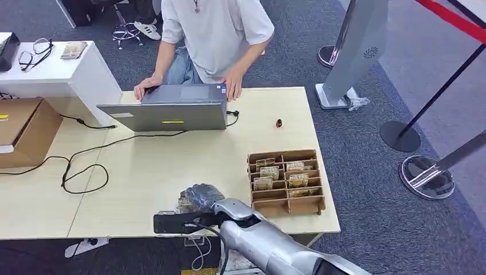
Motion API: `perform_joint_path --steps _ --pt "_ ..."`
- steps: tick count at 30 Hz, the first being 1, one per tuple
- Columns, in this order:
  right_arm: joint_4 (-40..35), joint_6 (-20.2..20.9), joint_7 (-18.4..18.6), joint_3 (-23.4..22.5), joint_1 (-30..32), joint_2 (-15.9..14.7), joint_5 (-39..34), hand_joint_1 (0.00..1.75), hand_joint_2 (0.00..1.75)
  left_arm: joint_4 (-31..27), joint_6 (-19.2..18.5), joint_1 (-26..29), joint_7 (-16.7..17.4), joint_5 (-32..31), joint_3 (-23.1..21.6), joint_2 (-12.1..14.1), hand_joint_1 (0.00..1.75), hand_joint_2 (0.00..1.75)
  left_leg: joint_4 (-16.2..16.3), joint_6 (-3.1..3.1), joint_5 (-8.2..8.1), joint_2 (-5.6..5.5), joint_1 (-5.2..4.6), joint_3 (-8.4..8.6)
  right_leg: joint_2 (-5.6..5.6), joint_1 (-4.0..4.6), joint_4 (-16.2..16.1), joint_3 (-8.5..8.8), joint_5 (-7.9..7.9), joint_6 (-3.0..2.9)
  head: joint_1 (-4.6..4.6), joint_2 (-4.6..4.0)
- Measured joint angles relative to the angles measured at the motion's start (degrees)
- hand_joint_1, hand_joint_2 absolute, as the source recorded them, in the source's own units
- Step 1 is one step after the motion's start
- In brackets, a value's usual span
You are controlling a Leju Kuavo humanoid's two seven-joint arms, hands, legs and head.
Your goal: Pass the card to the sensor for recognition and then transmit it.
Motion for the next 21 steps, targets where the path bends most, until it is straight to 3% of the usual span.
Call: perform_joint_path --steps 13,21 --pt "1.18 -3.28 1.40 0.00 0.07 1.09 0.92 1.75 1.75 0.00 -0.57 -0.36 0.18 -0.68 0.00 -0.46 0.00 0.00 0.00 0.00 0.00 0.00 0.00 0.00 0.00 0.00 0.00 0.00 0.00 0.00 0.00 0.00" --pt "2.67 -6.91 4.50 0.00 0.02 1.64 4.13 1.75 1.75 0.00 -0.87 -0.67 0.13 -1.03 0.00 -0.48 0.00 0.00 0.00 0.00 0.00 0.00 0.00 0.00 0.00 0.00 0.00 0.00 0.00 0.00 0.00 0.00"
